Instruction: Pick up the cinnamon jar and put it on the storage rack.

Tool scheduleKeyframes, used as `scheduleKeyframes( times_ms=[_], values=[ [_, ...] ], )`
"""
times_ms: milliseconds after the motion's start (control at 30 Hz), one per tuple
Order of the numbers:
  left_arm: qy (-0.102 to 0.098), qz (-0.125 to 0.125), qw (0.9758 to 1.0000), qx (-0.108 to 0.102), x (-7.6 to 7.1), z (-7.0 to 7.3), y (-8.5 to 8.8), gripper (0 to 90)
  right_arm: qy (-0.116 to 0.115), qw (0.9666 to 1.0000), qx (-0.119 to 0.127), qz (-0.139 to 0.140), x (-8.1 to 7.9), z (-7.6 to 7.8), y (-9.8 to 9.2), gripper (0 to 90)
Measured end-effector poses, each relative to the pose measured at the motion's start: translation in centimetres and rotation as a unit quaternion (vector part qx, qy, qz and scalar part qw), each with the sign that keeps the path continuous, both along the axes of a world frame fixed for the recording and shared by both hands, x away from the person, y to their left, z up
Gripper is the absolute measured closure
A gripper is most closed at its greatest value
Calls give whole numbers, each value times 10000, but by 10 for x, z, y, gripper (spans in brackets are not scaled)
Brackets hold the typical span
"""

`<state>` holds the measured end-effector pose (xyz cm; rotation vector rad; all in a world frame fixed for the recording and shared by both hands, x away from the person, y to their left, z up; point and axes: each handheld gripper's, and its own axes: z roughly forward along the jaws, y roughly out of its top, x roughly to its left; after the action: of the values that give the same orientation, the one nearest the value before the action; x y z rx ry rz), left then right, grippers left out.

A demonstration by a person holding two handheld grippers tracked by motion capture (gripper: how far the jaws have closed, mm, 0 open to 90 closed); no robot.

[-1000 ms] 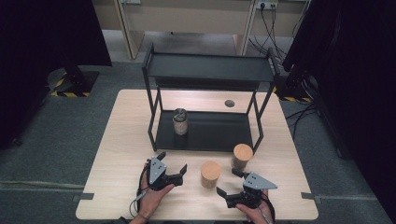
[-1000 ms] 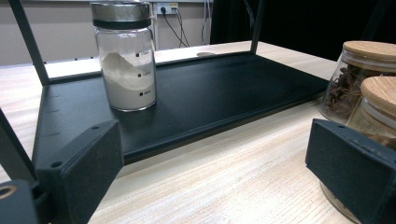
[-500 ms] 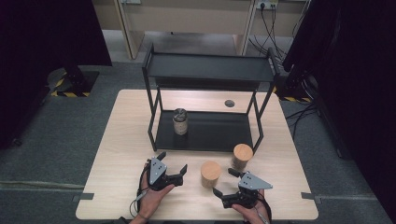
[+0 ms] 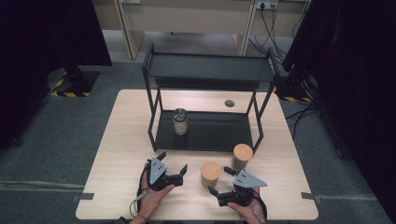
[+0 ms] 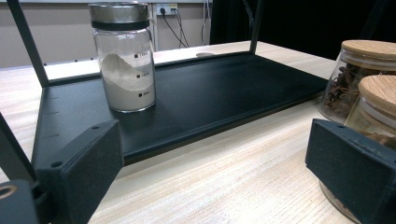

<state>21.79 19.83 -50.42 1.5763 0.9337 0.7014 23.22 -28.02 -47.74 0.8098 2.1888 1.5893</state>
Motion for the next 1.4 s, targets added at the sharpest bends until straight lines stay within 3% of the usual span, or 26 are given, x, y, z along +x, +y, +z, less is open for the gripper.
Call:
scheduleKeyframes(
  times_ms=[667,967,1233,1300,1400],
  values=[
    [3,-12,10000,-9,0,0,0,39,-48,9999,-134,54,11,3,15,83],
    [8,-16,10000,-15,0,0,0,41,-22,9997,-243,-20,14,6,21,147],
    [6,-18,10000,-15,0,0,0,41,4,9995,-292,75,19,9,24,198],
    [4,-19,10000,-13,0,0,0,41,12,9991,-427,40,18,11,28,231],
    [3,-18,10000,-12,0,0,0,41,91,9990,-443,9,19,11,28,245]
  ],
)
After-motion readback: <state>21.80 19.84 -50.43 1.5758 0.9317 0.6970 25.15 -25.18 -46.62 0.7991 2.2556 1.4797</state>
